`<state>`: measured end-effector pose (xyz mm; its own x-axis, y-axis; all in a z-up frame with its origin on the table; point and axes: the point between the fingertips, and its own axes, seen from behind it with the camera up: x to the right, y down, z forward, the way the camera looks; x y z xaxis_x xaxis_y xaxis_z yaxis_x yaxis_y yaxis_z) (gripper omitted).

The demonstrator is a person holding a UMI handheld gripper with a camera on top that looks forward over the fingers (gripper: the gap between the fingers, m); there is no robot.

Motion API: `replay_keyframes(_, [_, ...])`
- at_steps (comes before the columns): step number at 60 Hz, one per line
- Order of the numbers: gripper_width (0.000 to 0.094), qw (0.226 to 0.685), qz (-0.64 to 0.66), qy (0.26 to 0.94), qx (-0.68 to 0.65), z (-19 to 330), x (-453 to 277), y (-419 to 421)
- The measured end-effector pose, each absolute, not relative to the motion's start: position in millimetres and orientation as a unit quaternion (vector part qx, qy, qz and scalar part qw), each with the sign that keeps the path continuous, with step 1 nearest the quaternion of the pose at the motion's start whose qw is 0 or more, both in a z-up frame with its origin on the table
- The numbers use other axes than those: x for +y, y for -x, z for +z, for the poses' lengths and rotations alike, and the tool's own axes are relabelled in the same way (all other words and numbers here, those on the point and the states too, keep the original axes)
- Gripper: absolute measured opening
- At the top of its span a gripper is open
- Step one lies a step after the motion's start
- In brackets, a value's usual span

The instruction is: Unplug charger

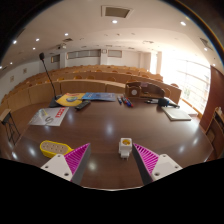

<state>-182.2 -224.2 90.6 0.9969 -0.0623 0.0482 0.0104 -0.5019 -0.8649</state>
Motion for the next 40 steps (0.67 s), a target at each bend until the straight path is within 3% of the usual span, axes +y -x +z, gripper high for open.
replay_keyframes(24, [0.0849,0.51,-0.067,0.857,0.013,128,-370,221])
replay_keyframes(40, [0.0848,0.513,-0.071,0.855,0.01,140,-411,227])
